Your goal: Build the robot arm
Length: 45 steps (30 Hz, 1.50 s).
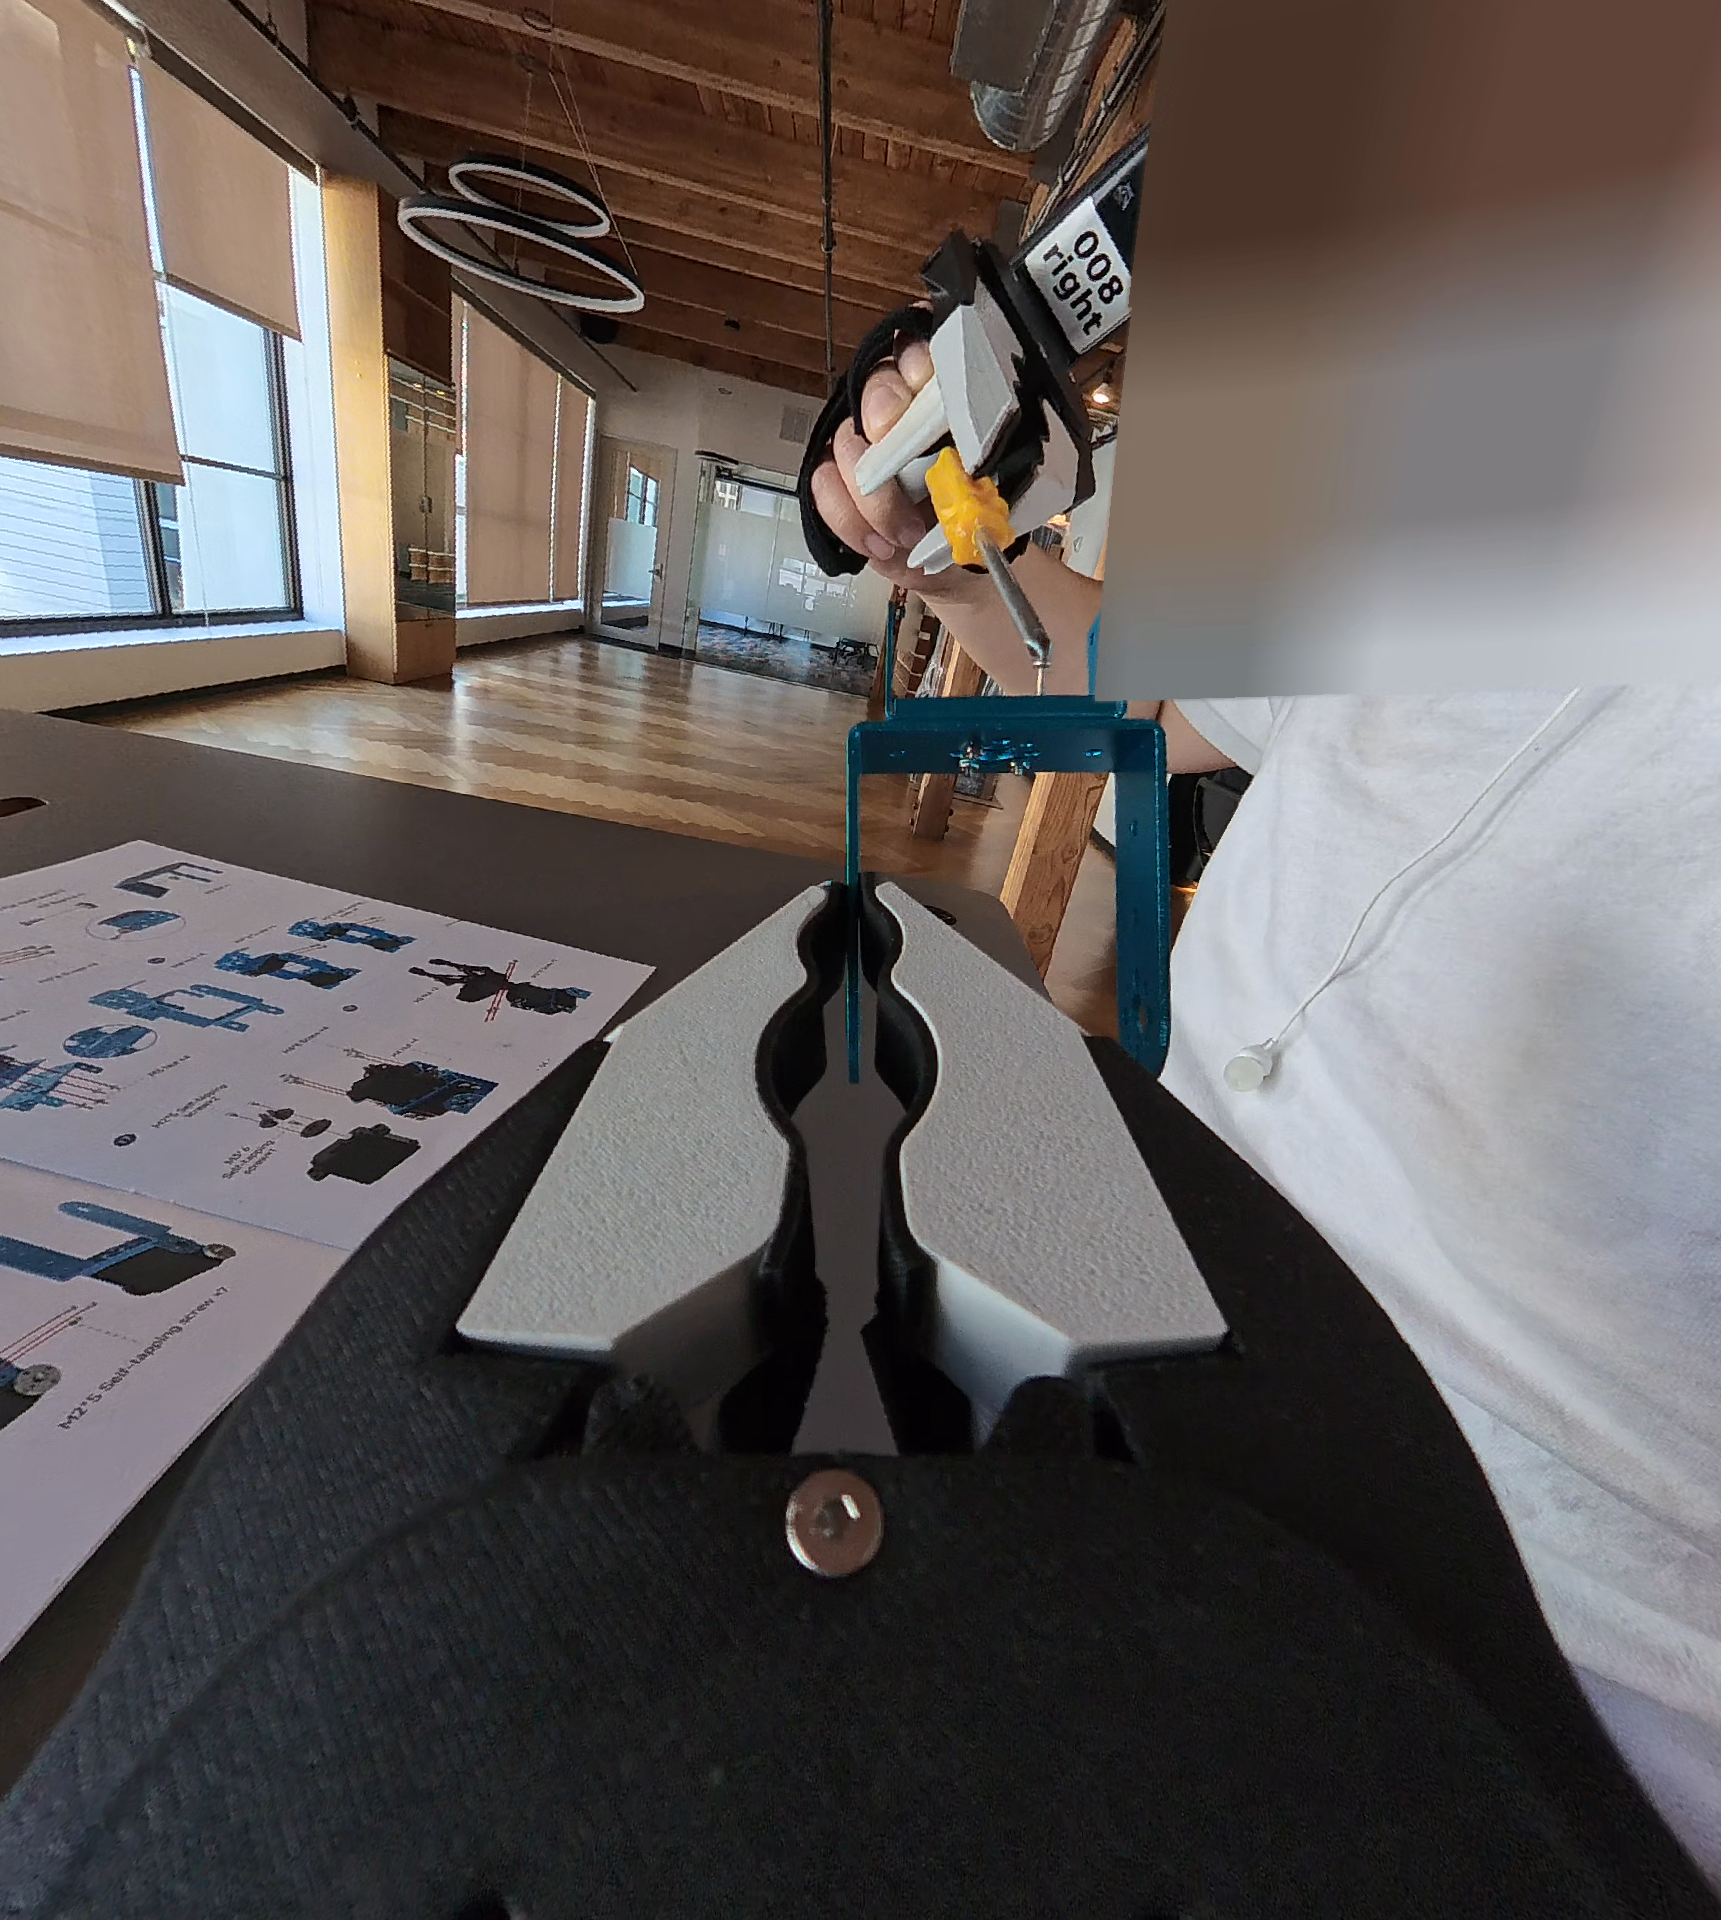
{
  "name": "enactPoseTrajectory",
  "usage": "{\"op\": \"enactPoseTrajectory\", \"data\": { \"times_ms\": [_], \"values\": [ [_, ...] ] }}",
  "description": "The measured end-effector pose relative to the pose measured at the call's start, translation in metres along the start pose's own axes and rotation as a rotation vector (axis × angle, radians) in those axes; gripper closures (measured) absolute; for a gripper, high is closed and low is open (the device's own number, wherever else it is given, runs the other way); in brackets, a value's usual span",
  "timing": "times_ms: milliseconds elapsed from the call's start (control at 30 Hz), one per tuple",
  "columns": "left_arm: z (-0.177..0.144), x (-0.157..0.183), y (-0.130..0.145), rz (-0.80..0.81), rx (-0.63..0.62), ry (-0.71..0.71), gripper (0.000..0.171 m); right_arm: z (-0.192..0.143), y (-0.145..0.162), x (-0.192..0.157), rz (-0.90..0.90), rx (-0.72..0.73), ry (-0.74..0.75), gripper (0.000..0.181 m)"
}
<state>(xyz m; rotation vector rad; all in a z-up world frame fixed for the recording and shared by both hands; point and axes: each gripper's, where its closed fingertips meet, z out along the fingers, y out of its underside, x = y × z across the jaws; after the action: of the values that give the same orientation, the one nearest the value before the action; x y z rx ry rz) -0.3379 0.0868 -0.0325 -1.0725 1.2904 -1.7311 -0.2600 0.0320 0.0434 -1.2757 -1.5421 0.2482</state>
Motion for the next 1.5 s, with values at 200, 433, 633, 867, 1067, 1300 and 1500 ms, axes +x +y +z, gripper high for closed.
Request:
{"op": "enactPoseTrajectory", "data": {
  "times_ms": [200,433,633,867,1067,1300,1500],
  "values": [
    [-0.0001,0.0003,-0.0005,0.0,0.002,0.002,0.171,-0.0003,0.0017,0.0003,0.01,0.005,0.004,0.172],
    [0.0002,0.0007,-0.0003,-0.001,0.0,0.008,0.171,0.0008,0.0026,-0.0016,0.017,0.011,0.002,0.172],
    [0.0005,0.0009,-0.0004,-0.004,0.0,0.012,0.171,0.0004,0.005,-0.0034,0.02,0.007,0.002,0.172],
    [0.0013,0.0012,0.0002,-0.005,-0.004,0.015,0.171,-0.0001,0.0074,-0.0037,0.026,0.008,0.004,0.172],
    [0.0008,0.0005,0.0,-0.006,-0.003,0.011,0.171,0.0001,0.0078,-0.0047,0.024,0.006,0.004,0.172],
    [-0.0005,-0.001,-0.0003,-0.013,0.002,0.005,0.171,0.0003,0.0099,-0.0054,0.033,0.002,0.005,0.172],
    [-0.0001,-0.0022,0.0016,-0.012,-0.009,-0.003,0.171,0.0006,0.0104,-0.0073,0.042,0.001,0.001,0.172]
  ]
}}
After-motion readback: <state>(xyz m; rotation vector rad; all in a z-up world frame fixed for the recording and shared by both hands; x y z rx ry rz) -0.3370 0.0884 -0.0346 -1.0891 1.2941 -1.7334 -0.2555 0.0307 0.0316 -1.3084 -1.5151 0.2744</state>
